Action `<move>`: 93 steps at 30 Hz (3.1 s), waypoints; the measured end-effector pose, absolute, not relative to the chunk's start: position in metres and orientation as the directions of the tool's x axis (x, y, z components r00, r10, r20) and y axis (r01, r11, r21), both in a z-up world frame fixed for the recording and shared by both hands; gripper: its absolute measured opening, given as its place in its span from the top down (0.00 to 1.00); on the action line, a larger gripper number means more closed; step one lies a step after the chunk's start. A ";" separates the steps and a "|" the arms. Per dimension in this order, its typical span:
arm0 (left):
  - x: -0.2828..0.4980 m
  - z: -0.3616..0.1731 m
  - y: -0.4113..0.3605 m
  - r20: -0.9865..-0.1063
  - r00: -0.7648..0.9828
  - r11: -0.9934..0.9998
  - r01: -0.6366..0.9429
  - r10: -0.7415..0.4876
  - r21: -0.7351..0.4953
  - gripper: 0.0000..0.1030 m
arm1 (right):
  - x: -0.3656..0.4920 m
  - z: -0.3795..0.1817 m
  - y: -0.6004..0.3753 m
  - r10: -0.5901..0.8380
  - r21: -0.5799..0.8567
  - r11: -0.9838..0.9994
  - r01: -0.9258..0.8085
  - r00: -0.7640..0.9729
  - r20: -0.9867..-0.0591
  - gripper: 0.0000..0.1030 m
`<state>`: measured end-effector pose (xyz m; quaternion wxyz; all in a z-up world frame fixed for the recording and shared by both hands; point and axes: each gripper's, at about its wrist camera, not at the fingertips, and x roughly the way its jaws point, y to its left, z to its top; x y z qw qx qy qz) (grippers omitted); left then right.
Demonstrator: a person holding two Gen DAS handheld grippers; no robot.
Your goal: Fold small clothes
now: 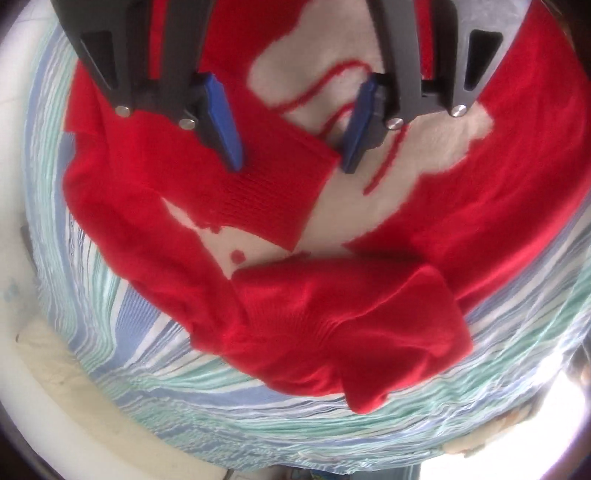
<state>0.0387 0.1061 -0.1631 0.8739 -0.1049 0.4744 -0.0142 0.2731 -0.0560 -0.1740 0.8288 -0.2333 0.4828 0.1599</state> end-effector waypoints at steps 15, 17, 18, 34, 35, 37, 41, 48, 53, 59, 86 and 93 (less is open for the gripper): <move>0.042 -0.172 0.101 -0.842 0.525 0.978 -0.084 -0.119 -0.191 0.19 | 0.166 -0.094 -0.439 -0.147 0.128 0.926 0.354 0.655 -0.742 0.92; 0.042 -0.173 0.099 -0.849 0.518 0.981 -0.082 -0.107 -0.174 0.19 | 0.140 -0.121 -0.478 -0.167 0.176 0.872 0.456 0.617 -0.769 0.92; 0.041 -0.174 0.098 -0.852 0.515 0.983 -0.081 -0.099 -0.164 0.19 | 0.129 -0.134 -0.493 -0.165 0.205 0.845 0.493 0.607 -0.777 0.92; 0.041 -0.180 0.097 -0.864 0.499 0.990 -0.084 -0.060 -0.117 0.19 | 0.069 -0.177 -0.541 0.066 0.632 0.630 0.450 0.781 -0.622 0.55; 0.041 -0.180 0.096 -0.865 0.498 0.990 -0.083 -0.059 -0.115 0.19 | 0.074 -0.179 -0.541 0.078 0.638 0.621 0.455 0.774 -0.628 0.55; 0.041 -0.180 0.096 -0.865 0.499 0.990 -0.083 -0.059 -0.115 0.19 | 0.085 -0.181 -0.543 0.085 0.630 0.612 0.478 0.753 -0.653 0.70; 0.040 -0.180 0.096 -0.864 0.500 0.990 -0.084 -0.057 -0.114 0.19 | 0.089 -0.174 -0.551 -0.013 0.533 0.635 0.560 0.697 -0.717 0.95; 0.042 -0.182 0.097 -0.869 0.492 0.991 -0.081 -0.054 -0.107 0.19 | 0.079 -0.178 -0.558 -0.177 0.297 0.712 0.636 0.572 -0.801 0.97; 0.042 -0.182 0.096 -0.869 0.493 0.991 -0.080 -0.051 -0.103 0.19 | 0.074 -0.181 -0.560 -0.170 0.311 0.722 0.618 0.594 -0.786 0.96; 0.042 -0.183 0.093 -0.871 0.489 0.994 -0.073 -0.040 -0.086 0.19 | 0.060 -0.161 -0.555 -0.228 0.219 0.771 0.598 0.579 -0.783 0.75; 0.096 -0.082 0.068 -0.778 0.617 0.979 0.204 -0.121 0.010 0.14 | 0.058 -0.148 -0.503 -0.283 0.019 0.880 0.474 0.557 -0.781 0.78; 0.188 -0.090 0.015 -0.811 0.545 0.923 0.386 -0.214 0.015 0.15 | 0.028 -0.124 -0.405 -0.157 0.013 0.968 0.251 0.647 -0.746 0.62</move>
